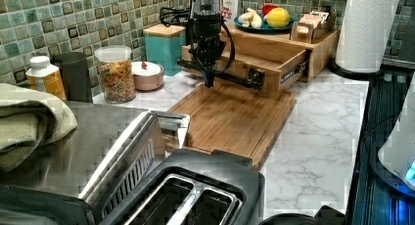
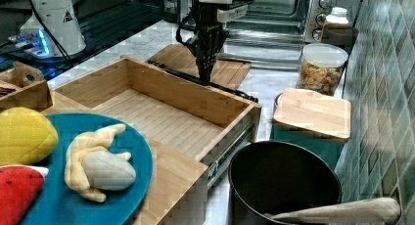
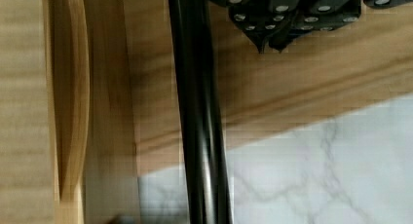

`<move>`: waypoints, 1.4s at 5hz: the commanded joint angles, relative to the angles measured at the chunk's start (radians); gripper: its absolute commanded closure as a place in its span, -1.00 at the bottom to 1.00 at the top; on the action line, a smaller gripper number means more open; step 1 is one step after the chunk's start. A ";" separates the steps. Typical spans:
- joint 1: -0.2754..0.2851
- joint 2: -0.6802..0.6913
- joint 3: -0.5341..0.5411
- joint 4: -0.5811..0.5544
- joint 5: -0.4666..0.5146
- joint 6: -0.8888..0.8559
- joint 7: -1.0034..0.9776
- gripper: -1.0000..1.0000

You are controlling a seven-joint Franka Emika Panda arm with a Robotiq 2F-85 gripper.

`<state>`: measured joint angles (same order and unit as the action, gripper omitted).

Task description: Close the drawer.

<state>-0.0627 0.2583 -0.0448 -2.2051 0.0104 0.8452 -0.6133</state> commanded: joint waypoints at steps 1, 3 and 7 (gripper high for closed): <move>-0.067 -0.043 -0.066 0.012 -0.112 0.153 -0.133 1.00; -0.144 -0.004 -0.105 0.088 -0.039 0.077 -0.327 1.00; -0.347 0.084 -0.181 0.173 0.081 0.120 -0.596 1.00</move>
<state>-0.2686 0.2964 -0.1110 -2.1426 0.0573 0.8965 -1.1689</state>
